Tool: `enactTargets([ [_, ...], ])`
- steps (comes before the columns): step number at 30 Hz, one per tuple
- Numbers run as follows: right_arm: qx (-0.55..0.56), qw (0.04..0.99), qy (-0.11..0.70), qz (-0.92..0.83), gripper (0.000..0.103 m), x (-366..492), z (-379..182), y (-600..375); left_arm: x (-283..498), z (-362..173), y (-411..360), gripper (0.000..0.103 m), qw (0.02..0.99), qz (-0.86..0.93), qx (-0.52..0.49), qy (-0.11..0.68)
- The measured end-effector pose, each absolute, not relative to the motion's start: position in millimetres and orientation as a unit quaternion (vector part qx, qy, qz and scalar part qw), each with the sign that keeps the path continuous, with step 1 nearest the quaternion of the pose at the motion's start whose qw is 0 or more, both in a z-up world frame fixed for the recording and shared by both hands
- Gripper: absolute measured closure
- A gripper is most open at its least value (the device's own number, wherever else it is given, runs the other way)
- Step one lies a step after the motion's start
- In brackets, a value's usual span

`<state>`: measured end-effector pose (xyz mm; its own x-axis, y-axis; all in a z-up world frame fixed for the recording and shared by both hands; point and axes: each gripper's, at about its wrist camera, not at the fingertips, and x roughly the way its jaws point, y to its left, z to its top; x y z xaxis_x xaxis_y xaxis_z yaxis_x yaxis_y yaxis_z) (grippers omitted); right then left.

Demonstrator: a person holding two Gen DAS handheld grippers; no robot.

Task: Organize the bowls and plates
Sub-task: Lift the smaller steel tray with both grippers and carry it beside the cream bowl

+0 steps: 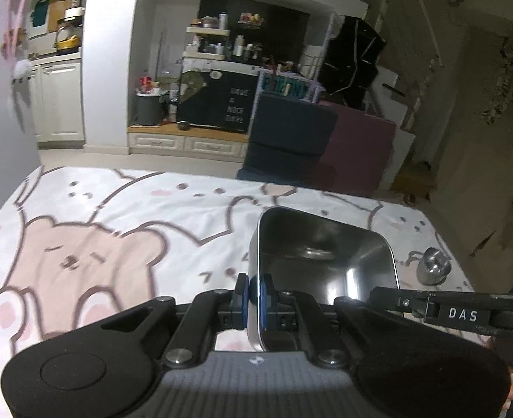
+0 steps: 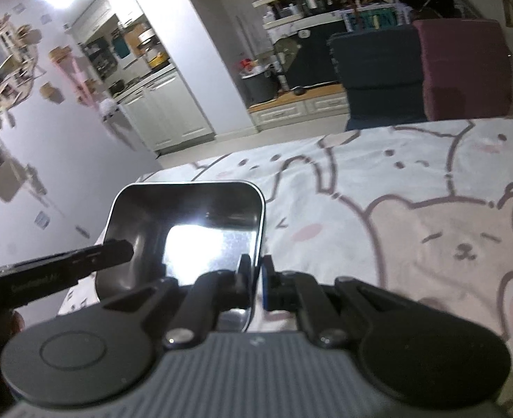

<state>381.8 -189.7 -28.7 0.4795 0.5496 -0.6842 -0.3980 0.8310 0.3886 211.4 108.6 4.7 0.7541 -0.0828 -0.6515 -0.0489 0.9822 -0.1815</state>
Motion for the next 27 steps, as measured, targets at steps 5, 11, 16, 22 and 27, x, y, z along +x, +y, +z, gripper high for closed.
enactTargets([
  [5,0.063,0.844,0.444,0.296,0.095,356.7,-38.7,-155.0,190.0,-0.6,137.6,0.096,0.929,0.023,-0.093,0.357],
  [11,0.043,0.822,0.471,0.317,0.093,334.5,-53.3,-111.4,175.0,-14.3,169.0,0.096,0.918,0.047,-0.091,0.383],
  [16,0.037,0.807,0.494,0.320,0.093,324.1,-66.4,-85.8,172.8,-37.8,184.2,0.097,0.900,0.059,-0.079,0.425],
  [22,0.011,0.802,0.508,0.313,0.092,320.4,-82.8,-63.1,178.6,-62.7,195.7,0.097,0.881,0.067,-0.068,0.464],
  [27,-0.006,0.797,0.519,0.307,0.092,320.0,-92.2,-55.0,184.0,-77.0,195.8,0.096,0.869,0.070,-0.054,0.486],
])
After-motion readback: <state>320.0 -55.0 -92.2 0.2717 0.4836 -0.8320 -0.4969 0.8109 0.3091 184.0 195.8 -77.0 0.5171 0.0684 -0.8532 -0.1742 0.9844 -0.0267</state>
